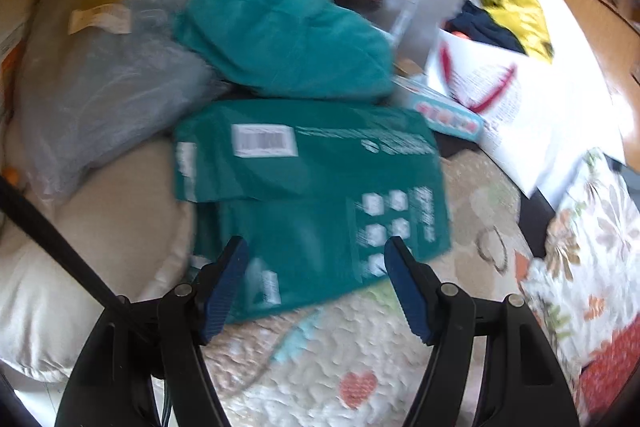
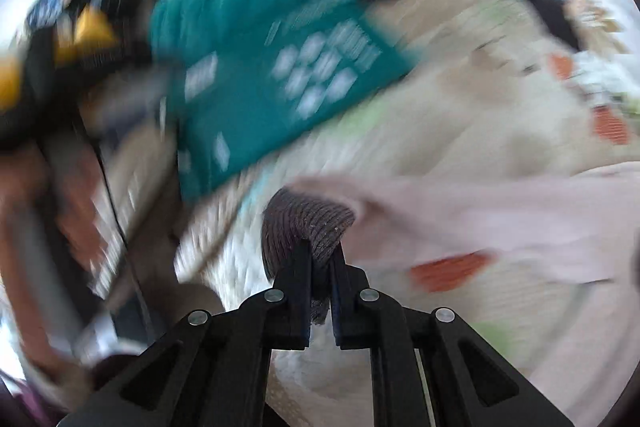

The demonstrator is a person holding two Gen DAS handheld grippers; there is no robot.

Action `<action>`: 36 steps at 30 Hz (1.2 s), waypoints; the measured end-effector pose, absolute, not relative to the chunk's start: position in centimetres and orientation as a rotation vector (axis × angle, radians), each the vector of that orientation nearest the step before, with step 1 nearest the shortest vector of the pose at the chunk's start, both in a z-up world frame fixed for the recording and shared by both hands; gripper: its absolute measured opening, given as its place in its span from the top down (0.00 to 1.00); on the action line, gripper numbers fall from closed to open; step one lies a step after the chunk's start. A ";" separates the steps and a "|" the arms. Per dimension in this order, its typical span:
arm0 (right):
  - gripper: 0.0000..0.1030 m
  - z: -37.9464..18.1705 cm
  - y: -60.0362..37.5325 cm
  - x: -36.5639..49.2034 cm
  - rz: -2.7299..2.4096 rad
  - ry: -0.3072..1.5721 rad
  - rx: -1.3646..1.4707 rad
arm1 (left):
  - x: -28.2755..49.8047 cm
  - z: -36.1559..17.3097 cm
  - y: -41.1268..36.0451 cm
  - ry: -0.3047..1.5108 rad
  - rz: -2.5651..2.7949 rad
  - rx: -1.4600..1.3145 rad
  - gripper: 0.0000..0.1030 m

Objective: Fold small clothes

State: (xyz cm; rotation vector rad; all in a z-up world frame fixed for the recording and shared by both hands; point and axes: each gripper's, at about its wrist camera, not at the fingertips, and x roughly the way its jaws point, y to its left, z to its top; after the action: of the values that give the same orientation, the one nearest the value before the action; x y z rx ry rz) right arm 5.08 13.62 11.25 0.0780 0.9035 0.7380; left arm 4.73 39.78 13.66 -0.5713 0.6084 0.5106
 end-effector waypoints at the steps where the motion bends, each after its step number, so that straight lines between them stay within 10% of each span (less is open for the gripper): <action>1: 0.92 13.1 10.6 5.5 0.703 0.876 0.118 | 5.1 13.7 38.9 0.614 0.487 -0.557 0.32; 8: 0.92 17.4 -11.6 5.5 0.249 0.832 0.220 | 7.9 13.8 29.5 0.675 0.267 -0.409 0.32; 17: 0.85 8.7 -30.7 3.9 -0.373 1.055 0.112 | 11.1 12.4 19.2 0.773 0.072 -0.327 0.31; 22: 0.66 10.4 -28.7 3.4 -0.251 0.965 0.148 | 12.4 11.4 15.4 0.832 0.017 -0.309 0.31; 36: 0.66 3.4 -11.6 17.3 0.256 1.141 0.219 | 13.6 10.4 11.8 0.884 -0.045 -0.240 0.31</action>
State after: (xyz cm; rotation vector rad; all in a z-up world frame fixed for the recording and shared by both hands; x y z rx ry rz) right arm 17.29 -11.59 3.37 0.2186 1.1410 0.2559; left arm 13.62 11.83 10.40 -0.2398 0.8844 -0.0454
